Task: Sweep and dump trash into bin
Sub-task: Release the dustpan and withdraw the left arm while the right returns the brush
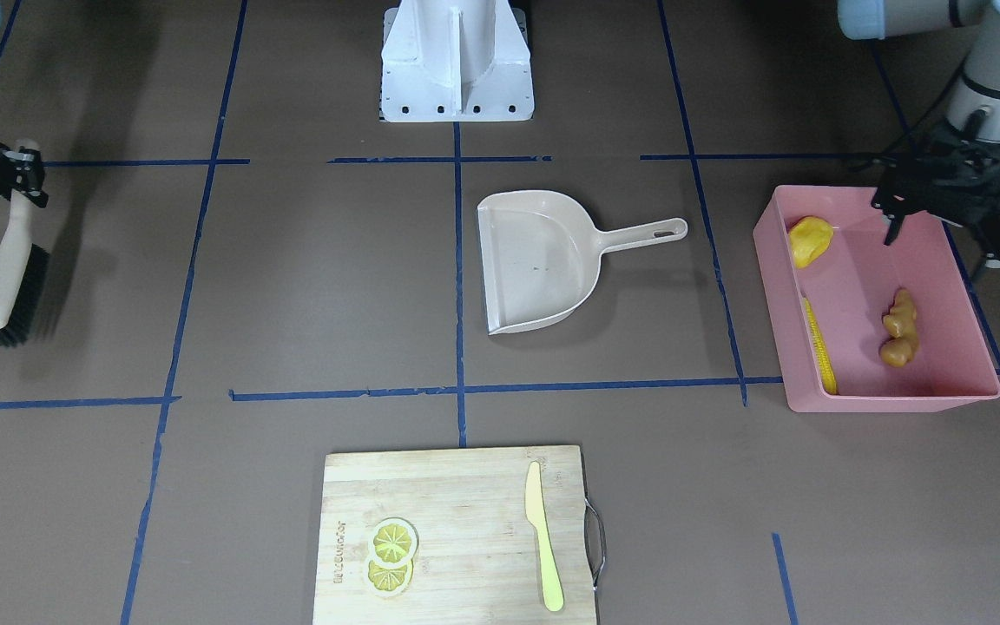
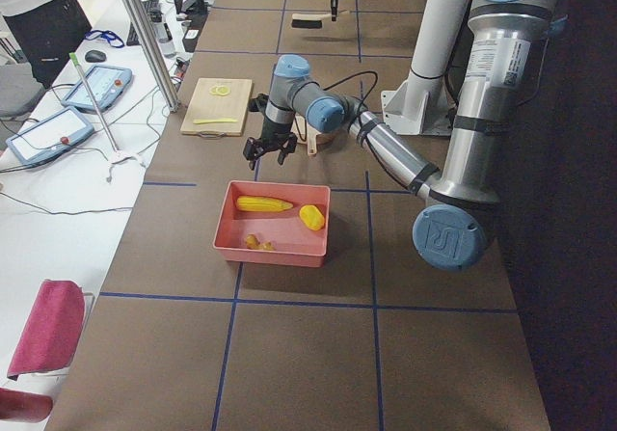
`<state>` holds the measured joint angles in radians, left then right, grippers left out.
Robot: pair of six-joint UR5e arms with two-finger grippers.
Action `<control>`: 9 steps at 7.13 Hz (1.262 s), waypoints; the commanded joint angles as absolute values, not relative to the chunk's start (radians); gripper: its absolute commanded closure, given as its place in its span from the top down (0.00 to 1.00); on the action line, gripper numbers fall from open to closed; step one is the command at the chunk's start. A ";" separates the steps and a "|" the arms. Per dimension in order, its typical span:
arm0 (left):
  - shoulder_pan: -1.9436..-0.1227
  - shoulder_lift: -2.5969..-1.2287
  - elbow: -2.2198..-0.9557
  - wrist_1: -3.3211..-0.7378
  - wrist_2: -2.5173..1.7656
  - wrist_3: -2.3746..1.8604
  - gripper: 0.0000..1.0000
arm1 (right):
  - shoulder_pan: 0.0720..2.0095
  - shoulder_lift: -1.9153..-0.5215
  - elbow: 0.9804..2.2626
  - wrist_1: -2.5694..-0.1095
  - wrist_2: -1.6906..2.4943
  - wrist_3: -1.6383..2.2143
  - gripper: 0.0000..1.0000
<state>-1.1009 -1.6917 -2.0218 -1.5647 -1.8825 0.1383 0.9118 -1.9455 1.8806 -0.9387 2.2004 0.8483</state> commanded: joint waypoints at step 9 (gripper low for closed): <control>-1.178 -1.635 -1.941 -1.505 -1.991 0.067 1.00 | 0.927 -1.985 1.805 -0.841 2.217 0.831 0.97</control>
<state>-1.1740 -1.6397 -1.9456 -1.5082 -1.9891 0.0655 0.9252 -1.9828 1.8031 -0.8406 2.2167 0.8324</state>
